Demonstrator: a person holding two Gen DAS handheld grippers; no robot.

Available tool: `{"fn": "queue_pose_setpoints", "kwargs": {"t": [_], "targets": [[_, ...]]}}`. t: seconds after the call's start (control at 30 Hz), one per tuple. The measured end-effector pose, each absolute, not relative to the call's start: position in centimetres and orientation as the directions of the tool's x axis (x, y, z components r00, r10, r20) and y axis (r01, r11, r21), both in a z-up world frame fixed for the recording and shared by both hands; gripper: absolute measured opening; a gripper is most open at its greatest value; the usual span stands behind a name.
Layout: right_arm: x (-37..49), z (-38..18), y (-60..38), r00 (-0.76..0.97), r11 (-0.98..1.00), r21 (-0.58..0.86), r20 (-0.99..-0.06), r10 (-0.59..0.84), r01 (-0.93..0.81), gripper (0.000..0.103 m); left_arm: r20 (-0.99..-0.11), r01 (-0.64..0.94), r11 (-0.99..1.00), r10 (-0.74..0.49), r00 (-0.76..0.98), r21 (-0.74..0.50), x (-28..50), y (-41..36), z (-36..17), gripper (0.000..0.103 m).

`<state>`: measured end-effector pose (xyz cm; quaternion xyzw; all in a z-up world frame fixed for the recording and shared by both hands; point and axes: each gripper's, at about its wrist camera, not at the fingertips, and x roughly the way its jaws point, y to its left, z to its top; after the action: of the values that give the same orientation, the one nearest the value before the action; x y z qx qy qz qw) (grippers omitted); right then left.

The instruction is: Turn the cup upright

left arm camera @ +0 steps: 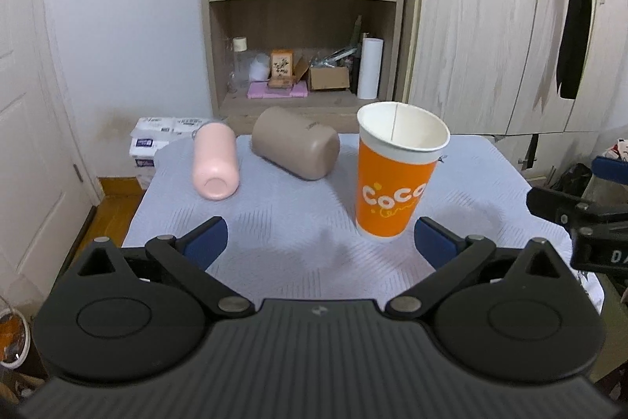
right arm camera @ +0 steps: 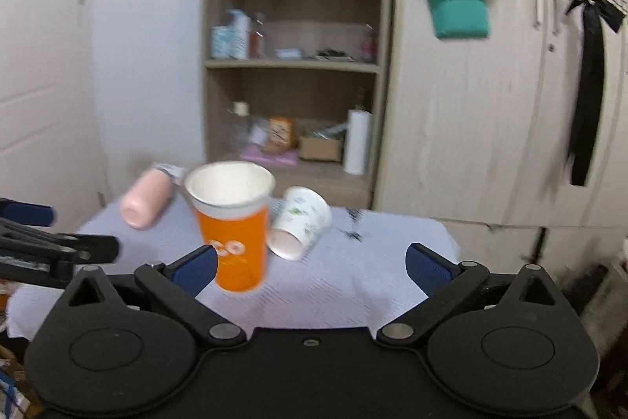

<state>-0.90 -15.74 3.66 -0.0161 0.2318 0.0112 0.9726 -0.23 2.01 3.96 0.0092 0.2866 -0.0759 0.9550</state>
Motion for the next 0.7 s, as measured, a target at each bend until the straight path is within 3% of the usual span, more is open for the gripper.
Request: {"fn": "queue_pose_setpoints", "kwargs": {"t": [0.7], "targets": [[-0.98, 3.01, -15.61, 0.874, 0.998, -0.048, -0.482, -0.063, 0.045, 0.103, -0.571, 0.061, 0.998, -0.039, 0.82, 0.02, -1.02, 2.61, 3.72, 0.103]]}}
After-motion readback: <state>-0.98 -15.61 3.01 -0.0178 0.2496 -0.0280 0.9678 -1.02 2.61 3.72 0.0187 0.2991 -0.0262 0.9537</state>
